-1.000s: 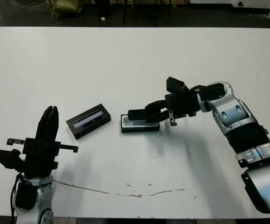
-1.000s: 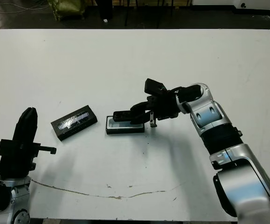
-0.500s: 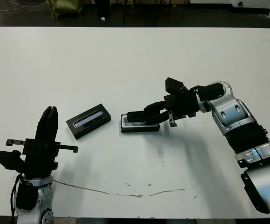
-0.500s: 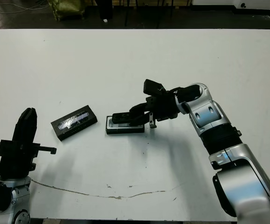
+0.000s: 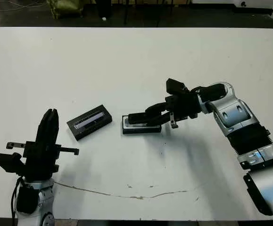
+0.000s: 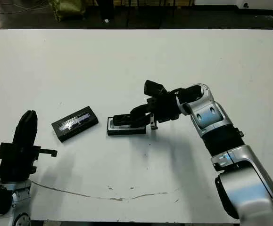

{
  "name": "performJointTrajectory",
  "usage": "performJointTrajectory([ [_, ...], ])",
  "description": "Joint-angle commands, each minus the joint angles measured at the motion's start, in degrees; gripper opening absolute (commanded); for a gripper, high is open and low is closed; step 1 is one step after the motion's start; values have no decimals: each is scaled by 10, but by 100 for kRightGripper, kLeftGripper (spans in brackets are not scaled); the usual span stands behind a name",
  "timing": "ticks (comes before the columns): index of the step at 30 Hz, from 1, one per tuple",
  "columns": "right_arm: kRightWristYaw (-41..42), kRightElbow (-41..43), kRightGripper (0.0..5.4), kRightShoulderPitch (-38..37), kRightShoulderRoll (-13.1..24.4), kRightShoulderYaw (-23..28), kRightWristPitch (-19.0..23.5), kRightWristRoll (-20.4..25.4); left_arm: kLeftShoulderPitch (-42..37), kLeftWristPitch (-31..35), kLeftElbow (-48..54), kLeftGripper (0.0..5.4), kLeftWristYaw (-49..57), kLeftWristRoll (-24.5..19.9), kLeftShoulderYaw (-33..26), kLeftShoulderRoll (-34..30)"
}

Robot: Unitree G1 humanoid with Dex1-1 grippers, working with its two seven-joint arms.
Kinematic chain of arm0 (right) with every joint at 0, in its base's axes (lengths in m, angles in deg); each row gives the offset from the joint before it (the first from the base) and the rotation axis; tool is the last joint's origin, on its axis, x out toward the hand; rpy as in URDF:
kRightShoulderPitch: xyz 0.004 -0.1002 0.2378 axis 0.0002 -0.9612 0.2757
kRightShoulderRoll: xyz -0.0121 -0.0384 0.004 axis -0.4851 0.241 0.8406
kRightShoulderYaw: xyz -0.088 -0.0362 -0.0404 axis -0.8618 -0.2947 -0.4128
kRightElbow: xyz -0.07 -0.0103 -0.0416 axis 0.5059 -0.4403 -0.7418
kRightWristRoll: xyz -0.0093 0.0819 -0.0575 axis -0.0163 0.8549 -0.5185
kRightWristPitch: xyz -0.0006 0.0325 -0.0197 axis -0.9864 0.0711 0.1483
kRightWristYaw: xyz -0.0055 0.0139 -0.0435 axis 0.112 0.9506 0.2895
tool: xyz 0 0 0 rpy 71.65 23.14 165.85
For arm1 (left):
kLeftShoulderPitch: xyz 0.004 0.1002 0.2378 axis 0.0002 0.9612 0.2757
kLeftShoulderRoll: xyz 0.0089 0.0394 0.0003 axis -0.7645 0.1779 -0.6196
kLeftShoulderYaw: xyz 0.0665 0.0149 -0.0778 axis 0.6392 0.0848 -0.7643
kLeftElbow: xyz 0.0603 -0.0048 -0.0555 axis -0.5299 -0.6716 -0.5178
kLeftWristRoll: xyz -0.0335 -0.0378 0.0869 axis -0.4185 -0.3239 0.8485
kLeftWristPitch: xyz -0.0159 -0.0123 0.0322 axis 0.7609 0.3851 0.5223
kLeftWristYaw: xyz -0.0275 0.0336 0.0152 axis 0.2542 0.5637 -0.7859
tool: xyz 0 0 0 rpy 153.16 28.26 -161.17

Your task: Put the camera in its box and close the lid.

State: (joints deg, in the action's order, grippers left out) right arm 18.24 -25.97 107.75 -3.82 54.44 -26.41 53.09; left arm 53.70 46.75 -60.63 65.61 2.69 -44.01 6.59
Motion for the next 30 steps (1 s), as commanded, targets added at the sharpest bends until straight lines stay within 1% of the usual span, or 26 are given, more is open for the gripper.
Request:
performJointTrajectory([
  [1, 2, 5, 39, -5, 3, -8, 9, -9, 7, -1, -7, 0, 3, 5, 0, 2],
  [5, 9, -6, 39, -6, 1, -6, 5, -6, 9, 10, -2, 0, 2, -3, 2, 1],
  [9, 14, -14, 39, -6, 0, -6, -5, -6, 11, 10, 3, 0, 10, 7, 2, 3],
  [13, 18, -11, 39, -4, 0, -8, 2, -8, 8, 8, -2, 0, 2, -6, 4, 0],
  [17, 14, -12, 39, -6, -3, -11, -3, -11, 9, 5, -3, 0, 4, 0, 3, 1],
  [21, 4, -16, 39, -9, -8, -13, -10, -17, 9, 1, -6, 0, 2, 1, 2, 0],
  [23, -1, -13, 39, -11, -11, -15, -5, -18, 9, 1, -7, 0, 2, 0, 2, 1],
  [26, -5, -15, 39, -13, -18, -17, -6, -18, 7, -2, -11, 0, -3, -5, 3, 1],
  [30, -12, -13, 39, -10, -28, -25, -7, -25, 11, 6, -3, 0, 4, 0, 4, 3],
])
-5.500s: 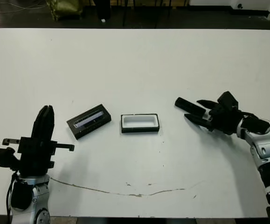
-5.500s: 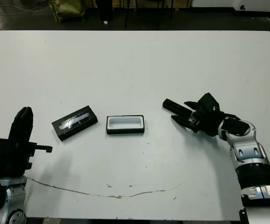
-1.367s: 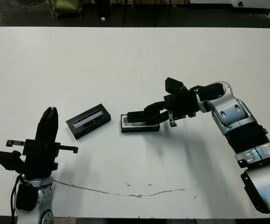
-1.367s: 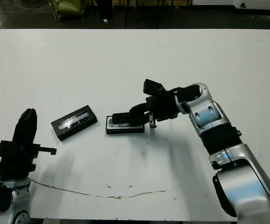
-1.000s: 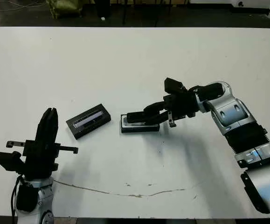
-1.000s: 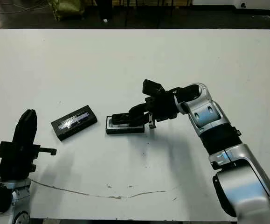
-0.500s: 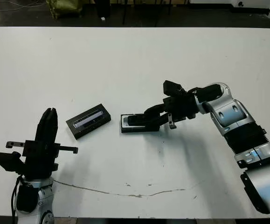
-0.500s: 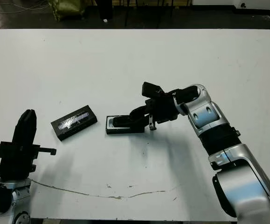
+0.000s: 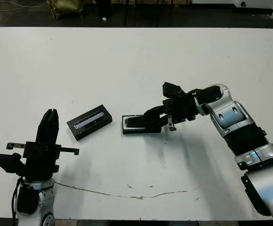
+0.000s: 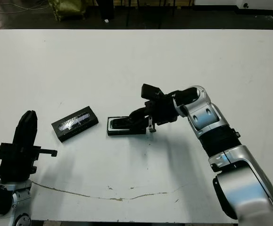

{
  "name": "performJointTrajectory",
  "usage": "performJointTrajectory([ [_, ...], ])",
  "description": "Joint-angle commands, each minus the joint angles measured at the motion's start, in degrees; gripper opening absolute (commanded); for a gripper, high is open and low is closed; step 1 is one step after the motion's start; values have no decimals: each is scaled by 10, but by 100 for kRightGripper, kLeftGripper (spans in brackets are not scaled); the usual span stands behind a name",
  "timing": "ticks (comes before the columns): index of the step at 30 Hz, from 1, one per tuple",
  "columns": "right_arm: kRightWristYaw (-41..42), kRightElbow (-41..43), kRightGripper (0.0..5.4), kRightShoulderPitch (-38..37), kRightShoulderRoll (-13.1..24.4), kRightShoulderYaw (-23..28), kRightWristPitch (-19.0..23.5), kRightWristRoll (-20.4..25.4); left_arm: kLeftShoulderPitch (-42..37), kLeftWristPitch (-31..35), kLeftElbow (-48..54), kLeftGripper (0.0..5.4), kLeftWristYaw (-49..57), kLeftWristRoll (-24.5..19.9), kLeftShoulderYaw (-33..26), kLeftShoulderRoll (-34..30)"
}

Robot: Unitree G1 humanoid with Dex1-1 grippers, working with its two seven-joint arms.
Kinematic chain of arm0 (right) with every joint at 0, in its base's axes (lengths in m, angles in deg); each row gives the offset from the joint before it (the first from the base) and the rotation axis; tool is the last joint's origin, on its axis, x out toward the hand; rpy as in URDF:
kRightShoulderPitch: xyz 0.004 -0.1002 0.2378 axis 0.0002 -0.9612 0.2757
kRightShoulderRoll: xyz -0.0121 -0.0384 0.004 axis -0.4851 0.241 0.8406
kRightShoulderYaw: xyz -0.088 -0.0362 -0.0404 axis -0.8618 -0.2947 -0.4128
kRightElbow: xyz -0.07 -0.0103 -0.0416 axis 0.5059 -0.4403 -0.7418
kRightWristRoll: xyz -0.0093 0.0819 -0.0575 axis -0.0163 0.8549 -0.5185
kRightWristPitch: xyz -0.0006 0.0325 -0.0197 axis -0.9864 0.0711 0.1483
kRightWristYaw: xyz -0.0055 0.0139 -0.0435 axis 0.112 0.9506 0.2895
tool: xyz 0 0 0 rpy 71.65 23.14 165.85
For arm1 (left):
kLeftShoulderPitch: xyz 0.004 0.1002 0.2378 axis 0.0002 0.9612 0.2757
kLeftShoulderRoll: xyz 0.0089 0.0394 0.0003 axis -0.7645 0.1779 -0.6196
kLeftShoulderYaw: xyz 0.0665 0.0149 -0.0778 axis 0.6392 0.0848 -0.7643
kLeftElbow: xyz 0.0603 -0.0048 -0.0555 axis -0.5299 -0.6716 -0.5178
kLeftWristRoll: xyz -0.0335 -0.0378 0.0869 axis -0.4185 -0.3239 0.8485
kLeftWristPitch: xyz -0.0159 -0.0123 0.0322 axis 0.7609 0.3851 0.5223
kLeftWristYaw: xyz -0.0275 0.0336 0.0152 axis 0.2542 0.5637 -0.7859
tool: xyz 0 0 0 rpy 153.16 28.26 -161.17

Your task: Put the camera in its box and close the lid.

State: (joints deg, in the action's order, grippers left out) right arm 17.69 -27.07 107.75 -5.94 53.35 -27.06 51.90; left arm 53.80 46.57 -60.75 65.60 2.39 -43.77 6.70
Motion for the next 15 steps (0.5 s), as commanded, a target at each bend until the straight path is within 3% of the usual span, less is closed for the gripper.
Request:
performJointTrajectory([
  [1, -9, 0, 39, -10, -9, -16, 0, -15, 11, 9, -1, 0, 4, 3, 2, 2],
  [15, -23, 7, 38, -4, -32, -38, -4, -43, 7, -3, -13, 0, 1, 2, 0, 4],
])
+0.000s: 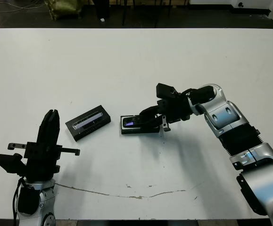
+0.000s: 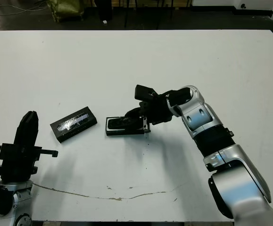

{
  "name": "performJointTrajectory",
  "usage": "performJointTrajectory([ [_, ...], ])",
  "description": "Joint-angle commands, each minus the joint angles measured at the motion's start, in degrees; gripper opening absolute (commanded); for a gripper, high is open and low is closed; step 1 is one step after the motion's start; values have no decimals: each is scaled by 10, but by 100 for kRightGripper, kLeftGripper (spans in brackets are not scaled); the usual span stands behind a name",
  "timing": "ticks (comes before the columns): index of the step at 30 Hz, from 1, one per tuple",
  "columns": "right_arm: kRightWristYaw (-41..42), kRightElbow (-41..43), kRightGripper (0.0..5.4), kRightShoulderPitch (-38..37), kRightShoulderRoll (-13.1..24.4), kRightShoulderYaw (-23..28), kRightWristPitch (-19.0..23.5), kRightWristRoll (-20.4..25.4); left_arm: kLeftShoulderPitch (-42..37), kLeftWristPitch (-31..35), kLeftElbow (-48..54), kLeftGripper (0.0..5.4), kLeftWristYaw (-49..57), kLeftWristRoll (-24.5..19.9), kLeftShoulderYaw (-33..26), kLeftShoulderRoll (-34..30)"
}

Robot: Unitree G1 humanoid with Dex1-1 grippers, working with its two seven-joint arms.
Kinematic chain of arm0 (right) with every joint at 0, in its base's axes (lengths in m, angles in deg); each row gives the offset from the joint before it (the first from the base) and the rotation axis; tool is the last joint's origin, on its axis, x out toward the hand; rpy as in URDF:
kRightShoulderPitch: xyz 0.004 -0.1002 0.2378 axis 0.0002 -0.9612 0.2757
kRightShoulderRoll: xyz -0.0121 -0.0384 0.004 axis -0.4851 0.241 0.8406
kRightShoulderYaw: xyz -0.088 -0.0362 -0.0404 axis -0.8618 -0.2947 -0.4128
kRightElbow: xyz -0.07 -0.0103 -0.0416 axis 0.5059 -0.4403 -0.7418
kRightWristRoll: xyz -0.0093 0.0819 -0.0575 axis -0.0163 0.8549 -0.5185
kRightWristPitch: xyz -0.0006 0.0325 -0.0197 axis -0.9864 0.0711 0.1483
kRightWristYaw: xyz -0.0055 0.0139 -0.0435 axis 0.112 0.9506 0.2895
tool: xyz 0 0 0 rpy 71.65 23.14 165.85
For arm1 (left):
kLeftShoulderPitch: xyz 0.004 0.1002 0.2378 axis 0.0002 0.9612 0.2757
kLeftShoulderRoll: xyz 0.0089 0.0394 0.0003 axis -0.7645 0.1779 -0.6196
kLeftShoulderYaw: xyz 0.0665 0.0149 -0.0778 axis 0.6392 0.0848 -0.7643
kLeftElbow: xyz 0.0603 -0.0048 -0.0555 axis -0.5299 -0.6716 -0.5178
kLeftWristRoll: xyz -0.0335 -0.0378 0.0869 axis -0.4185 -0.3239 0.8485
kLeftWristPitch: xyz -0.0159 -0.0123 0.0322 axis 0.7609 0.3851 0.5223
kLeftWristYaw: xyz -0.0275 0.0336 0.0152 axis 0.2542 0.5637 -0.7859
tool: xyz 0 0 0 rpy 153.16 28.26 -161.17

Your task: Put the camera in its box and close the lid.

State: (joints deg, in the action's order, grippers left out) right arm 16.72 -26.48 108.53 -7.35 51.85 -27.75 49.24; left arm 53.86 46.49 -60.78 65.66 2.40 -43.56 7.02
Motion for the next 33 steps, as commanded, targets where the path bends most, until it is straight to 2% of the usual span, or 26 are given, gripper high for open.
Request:
performJointTrajectory([
  [1, -14, 4, 38, -13, -16, -23, 7, -18, 7, -3, -13, 0, 0, 2, -2, 1],
  [3, -13, 9, 41, -14, -14, -20, 17, -16, 6, -5, -14, 0, -1, 2, -2, 0],
  [6, -12, 14, 91, -16, -9, -17, 10, -18, 5, -9, -18, 0, -5, 0, -2, -2],
  [12, -22, 23, 223, -20, 7, -13, -40, -29, 8, 1, -11, 0, -2, -3, 0, 1],
  [21, -22, 43, 417, -21, 24, -4, -41, -22, 6, -6, -16, 0, -1, 3, -1, 0],
  [26, -11, 36, 528, -19, 28, 14, -37, -2, 5, -6, -18, 0, -8, -4, -1, -2],
  [29, -3, 44, 539, -20, 32, 33, -27, 19, 7, 0, -14, 0, -5, -4, -1, -1],
  [33, -5, 87, 539, -38, 41, 67, 10, 60, 7, -5, -15, 0, -3, 0, -1, 1],
])
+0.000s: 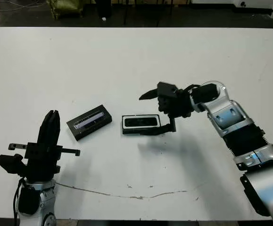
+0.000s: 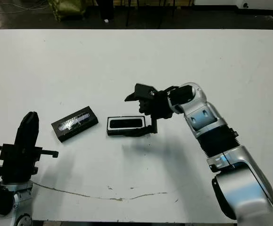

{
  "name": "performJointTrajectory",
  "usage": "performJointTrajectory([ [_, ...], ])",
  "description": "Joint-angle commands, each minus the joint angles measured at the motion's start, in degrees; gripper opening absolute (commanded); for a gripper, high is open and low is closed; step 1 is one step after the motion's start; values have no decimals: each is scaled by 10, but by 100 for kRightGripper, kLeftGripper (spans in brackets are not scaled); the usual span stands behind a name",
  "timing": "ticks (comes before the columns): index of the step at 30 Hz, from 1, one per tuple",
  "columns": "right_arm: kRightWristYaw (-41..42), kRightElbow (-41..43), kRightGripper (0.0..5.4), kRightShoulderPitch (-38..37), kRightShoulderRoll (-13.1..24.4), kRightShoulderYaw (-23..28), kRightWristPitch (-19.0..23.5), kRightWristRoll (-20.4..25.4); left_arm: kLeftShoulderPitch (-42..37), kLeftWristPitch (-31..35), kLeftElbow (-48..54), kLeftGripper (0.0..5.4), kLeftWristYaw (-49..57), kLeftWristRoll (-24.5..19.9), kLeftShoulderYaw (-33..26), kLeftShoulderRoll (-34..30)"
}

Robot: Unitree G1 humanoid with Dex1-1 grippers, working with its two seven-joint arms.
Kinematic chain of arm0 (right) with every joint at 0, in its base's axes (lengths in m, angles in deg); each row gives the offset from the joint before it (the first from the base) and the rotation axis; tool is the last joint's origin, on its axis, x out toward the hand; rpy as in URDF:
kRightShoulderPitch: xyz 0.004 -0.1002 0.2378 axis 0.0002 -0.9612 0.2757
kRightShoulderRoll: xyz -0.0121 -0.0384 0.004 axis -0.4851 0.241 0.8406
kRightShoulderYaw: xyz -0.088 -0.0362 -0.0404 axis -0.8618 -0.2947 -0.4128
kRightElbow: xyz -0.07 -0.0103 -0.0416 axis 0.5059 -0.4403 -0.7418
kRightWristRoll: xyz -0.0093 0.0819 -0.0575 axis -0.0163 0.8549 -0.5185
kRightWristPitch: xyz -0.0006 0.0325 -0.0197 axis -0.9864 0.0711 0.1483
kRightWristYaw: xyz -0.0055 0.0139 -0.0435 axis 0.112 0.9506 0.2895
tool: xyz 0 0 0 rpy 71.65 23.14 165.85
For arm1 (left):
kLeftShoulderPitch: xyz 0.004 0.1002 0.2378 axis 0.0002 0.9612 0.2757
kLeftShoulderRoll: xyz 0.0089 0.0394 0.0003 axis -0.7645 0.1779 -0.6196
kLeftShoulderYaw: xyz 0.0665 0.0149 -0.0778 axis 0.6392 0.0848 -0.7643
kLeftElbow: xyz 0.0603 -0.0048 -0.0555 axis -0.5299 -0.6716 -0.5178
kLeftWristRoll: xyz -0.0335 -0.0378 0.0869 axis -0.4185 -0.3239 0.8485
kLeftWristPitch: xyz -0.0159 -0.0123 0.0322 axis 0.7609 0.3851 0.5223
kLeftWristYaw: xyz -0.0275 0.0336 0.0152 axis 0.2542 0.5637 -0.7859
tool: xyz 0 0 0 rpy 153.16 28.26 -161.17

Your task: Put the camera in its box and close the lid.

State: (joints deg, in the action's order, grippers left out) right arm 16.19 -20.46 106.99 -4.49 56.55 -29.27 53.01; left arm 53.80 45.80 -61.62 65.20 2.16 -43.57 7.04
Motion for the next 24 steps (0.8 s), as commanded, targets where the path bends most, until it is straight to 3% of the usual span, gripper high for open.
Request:
performJointTrajectory([
  [1, -7, 46, 539, -33, 15, 33, 40, 36, 6, -2, -10, 0, -2, 1, -2, 0],
  [7, -132, 218, 530, -142, 19, 138, 149, 108, 10, 6, -2, 0, 2, 1, -2, -1],
  [11, -262, 342, 458, -245, 12, 213, 165, 112, 9, 3, 0, 0, 6, 11, -8, -6],
  [15, -358, 420, 366, -349, 5, 266, 128, 97, 9, 18, 23, 0, 21, 25, -17, -14],
  [18, -395, 462, 300, -427, -1, 307, 110, 112, 6, 47, 51, 0, 28, 29, -22, -29],
  [21, -405, 461, 232, -488, -20, 337, 39, 130, -1, 79, 77, 0, 31, 29, -28, -45],
  [24, -444, 490, 164, -547, -46, 362, 0, 132, -17, 93, 90, 0, 31, 40, -33, -60],
])
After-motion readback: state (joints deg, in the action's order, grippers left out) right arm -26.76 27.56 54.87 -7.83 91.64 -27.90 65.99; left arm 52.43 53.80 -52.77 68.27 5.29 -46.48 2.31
